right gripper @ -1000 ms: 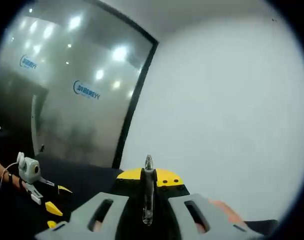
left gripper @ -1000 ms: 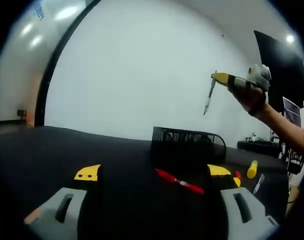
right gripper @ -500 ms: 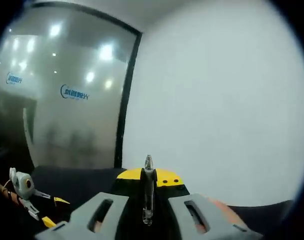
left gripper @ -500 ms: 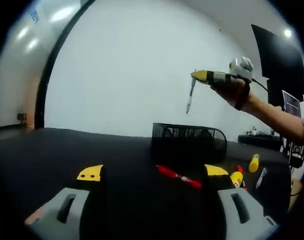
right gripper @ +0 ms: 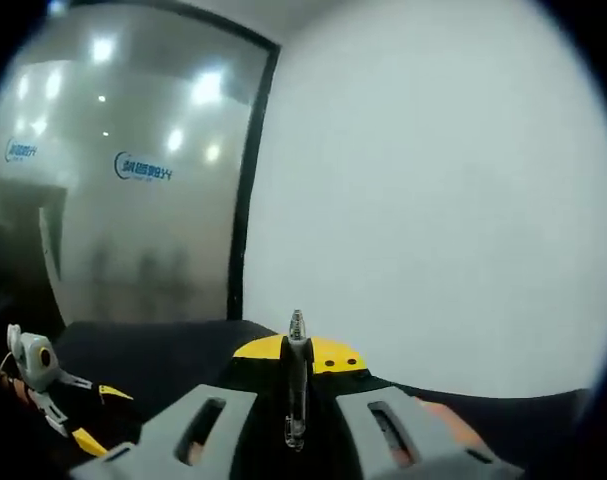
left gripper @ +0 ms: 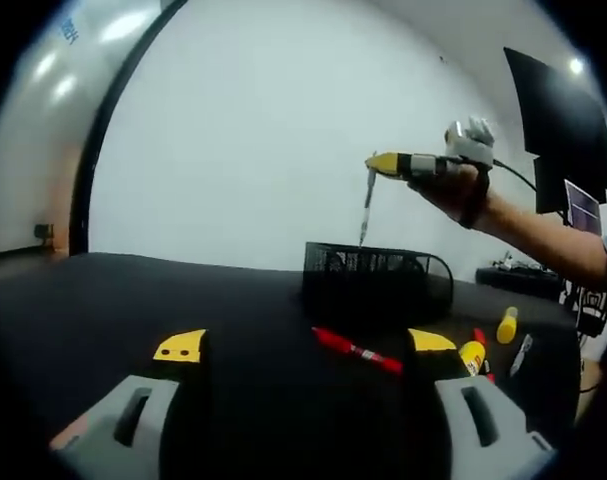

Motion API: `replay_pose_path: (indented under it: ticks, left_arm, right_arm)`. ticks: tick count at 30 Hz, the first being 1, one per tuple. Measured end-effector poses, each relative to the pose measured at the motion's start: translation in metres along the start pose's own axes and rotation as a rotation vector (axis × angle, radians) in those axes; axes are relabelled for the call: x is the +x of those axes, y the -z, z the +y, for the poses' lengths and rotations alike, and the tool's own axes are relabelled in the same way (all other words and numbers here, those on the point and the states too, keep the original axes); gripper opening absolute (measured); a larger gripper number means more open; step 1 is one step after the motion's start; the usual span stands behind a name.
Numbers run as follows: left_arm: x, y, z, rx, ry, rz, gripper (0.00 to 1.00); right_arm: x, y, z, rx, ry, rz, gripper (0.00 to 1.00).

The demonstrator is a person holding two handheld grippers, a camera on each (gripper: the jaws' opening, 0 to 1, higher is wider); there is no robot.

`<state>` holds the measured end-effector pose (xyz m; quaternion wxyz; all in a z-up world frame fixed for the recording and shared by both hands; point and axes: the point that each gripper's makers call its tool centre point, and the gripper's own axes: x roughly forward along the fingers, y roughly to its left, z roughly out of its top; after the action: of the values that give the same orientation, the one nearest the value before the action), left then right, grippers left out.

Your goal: Pick up pens and glue sticks and place them into the holder.

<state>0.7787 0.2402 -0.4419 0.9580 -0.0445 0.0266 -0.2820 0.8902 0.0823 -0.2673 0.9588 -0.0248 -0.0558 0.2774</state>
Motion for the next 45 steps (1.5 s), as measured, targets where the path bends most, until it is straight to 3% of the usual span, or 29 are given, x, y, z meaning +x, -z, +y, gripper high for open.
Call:
replay_pose_path:
  ticks: [18,25,40,45]
  left_arm:
    - [-0.003,-0.001,-0.001,-0.019,0.005,-0.009,0.70]
    - [-0.003,-0.001,0.001,-0.021,0.002,-0.007,0.70]
    - [-0.002,0.002,-0.001,-0.018,-0.002,0.008,0.68]
    - [-0.004,0.002,-0.004,-0.032,0.000,0.002,0.68]
  right_arm:
    - [0.006,0.030,-0.006,0.032,0.041,0.095,0.05]
    - [0.002,0.038,-0.004,-0.003,0.040,0.105,0.05]
    - [-0.018,0.026,-0.001,-0.033,0.038,0.078,0.06]
    - [-0.034,0.019,0.013,-0.062,-0.029,0.056,0.06]
